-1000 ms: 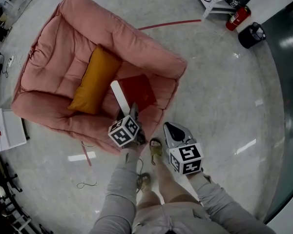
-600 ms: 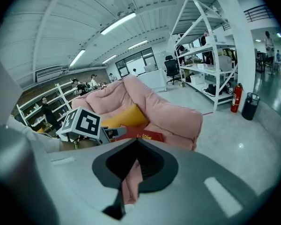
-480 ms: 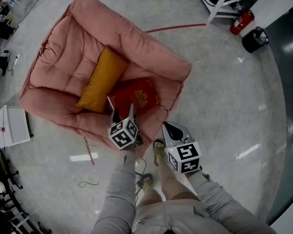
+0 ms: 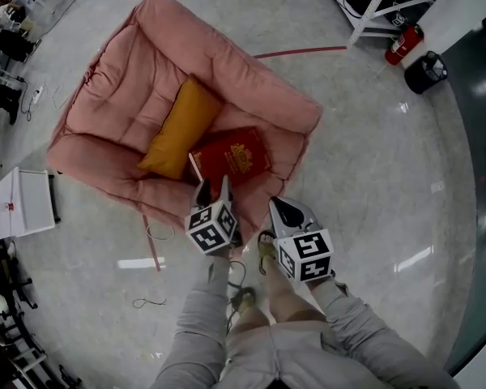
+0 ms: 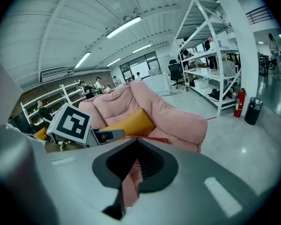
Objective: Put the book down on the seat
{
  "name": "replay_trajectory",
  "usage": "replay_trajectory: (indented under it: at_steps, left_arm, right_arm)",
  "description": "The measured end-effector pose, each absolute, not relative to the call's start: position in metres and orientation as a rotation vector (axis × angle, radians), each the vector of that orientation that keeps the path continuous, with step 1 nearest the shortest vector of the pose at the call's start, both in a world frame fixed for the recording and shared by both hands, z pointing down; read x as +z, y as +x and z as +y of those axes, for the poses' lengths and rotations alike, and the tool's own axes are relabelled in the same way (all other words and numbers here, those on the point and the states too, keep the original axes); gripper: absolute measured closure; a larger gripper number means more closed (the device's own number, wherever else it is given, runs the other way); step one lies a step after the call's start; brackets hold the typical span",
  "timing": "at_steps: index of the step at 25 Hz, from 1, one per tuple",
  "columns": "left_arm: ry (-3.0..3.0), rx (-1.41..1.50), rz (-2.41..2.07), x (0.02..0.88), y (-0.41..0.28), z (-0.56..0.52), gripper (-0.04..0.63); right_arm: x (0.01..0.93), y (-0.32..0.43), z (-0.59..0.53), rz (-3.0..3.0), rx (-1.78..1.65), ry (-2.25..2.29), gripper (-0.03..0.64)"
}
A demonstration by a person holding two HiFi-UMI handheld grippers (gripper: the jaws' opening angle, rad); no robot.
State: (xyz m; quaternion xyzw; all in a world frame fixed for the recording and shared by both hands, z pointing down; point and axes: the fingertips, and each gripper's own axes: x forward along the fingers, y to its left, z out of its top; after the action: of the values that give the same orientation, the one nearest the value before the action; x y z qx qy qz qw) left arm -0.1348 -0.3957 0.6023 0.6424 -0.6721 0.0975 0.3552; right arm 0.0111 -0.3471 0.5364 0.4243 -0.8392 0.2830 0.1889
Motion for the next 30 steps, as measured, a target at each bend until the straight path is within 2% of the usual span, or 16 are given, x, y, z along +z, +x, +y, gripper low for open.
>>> replay_trajectory:
  at_steps: [3, 5, 30]
  left_arm:
    - [1.674, 0.255, -1.773, 0.584, -0.136, -0.384, 0.548]
    - [1.696, 0.27, -1.775, 0.573, -0.135, -0.376, 0.588]
    - [1.782, 0.307, -1.71, 0.509, -0.138, -0.294, 0.591]
  right_arm:
    - [0.529, 0.01, -0.342, -2.367, 0.788, 1.2, 0.617]
    - [0.525, 0.009, -0.339, -2.37, 0.783, 1.203, 0.617]
    - [0.489, 0.002, -0.294, -2.413, 0.648, 1.133, 0.618]
